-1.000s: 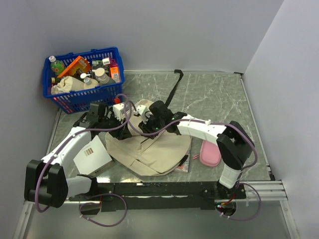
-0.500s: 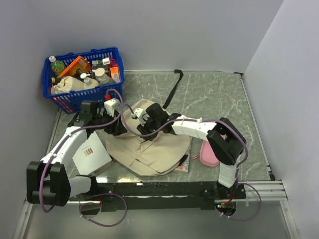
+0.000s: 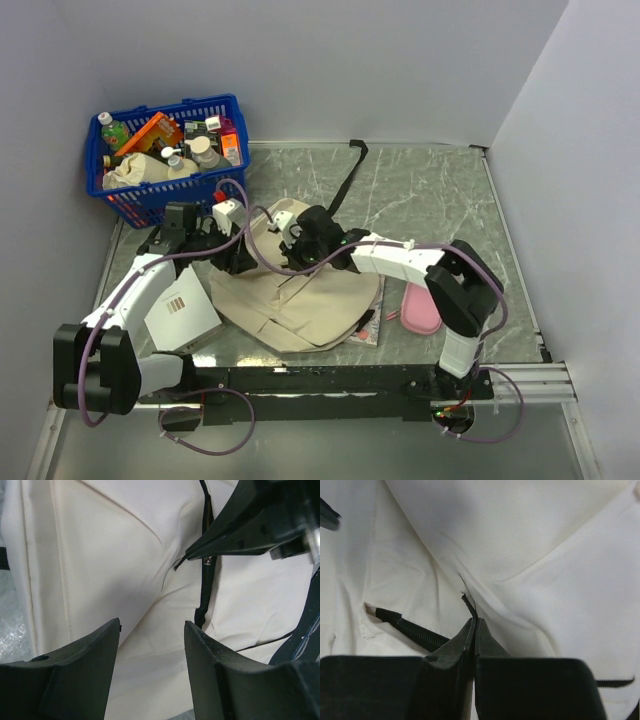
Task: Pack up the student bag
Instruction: Zip the student bag at the center of the board.
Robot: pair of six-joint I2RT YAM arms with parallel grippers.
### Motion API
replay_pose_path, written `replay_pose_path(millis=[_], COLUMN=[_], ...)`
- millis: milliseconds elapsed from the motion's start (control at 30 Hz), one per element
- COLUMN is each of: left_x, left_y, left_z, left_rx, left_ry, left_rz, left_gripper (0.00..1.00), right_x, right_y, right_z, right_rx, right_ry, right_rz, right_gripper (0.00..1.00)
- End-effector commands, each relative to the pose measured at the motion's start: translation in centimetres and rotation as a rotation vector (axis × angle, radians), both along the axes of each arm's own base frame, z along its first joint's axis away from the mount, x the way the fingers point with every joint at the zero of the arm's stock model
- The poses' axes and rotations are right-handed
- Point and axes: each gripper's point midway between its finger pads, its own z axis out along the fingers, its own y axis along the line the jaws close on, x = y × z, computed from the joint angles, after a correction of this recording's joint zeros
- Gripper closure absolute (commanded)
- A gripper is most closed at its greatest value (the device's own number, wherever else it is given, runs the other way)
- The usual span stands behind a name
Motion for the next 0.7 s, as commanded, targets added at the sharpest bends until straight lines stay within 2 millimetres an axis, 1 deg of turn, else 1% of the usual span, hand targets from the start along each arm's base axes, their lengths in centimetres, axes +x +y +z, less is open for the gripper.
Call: replay_pose_path(millis=[0,33,67,133,267,367,467,567,667], left_x=[0.2,0.0,-0.1,-0.5,-1.7,-2.7,-3.6,-3.7,-3.2], left_y=[-1.4,-1.6,-1.7,-2.3,-4.2,-5.9,-8.1,-9.0,-9.2], left_z=[2.0,2.1,2.2,2.3,2.3,2.7,2.1,1.1,0.3], left_rx=[-0.023,-0.026,-0.025,-0.026,-0.028,-0.07,-0.094,-0.09,-0.062], left_ry=[-0.077,-0.072,-0.074,-0.076,-0.089,-0.079,-0.061,-0.043,-0.063], left_rz=[-0.081,-0.091,-0.1,-0.126,-0.212,-0.273,-0.332,-0.345,-0.346], left_gripper=[0.41,0.41,0.41,0.4,0.39,0.39,0.39,0.4,0.41], right_x=[1.2,1.1,1.1,1.4,2.0,2.4,2.7,2.9,2.6], right_y=[0.0,-0.2,-0.2,-0.5,-1.0,-1.3,-1.5,-1.8,-1.6], right_z=[5.0,4.9,5.7,5.8,5.3,4.8,4.5,4.3,4.4], right_rx=[0.14,0.15,0.178,0.2,0.198,0.194,0.213,0.237,0.257], right_ry=[-0.093,-0.094,-0.111,-0.111,-0.098,-0.084,-0.049,-0.005,0.023], right_rz=[-0.069,-0.077,-0.08,-0.108,-0.155,-0.183,-0.211,-0.241,-0.227], right_gripper=[0.98,0.98,0.98,0.98,1.0,1.0,1.0,1.0,1.0])
